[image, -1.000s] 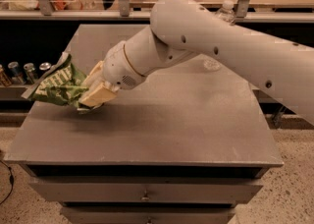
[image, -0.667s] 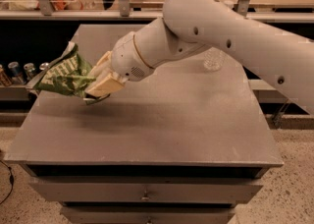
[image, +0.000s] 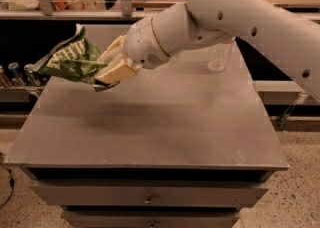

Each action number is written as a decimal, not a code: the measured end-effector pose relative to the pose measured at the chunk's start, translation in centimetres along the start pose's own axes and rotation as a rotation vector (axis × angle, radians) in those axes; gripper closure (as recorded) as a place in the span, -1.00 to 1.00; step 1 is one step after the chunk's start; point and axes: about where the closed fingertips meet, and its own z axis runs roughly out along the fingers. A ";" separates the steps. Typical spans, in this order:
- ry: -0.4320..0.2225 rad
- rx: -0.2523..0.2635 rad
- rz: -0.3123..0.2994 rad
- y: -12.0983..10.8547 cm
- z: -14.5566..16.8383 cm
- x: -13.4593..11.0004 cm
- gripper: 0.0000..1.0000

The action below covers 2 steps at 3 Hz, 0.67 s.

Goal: Pick green jalapeno chip bag

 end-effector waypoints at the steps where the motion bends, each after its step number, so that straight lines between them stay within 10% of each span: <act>1: -0.022 -0.008 -0.016 -0.4 -0.8 -0.3 1.00; 2: -0.038 -0.033 -0.022 -0.5 -1.0 -0.3 1.00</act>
Offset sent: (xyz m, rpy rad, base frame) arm 0.0059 -0.0138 0.0087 0.0355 0.0127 0.0734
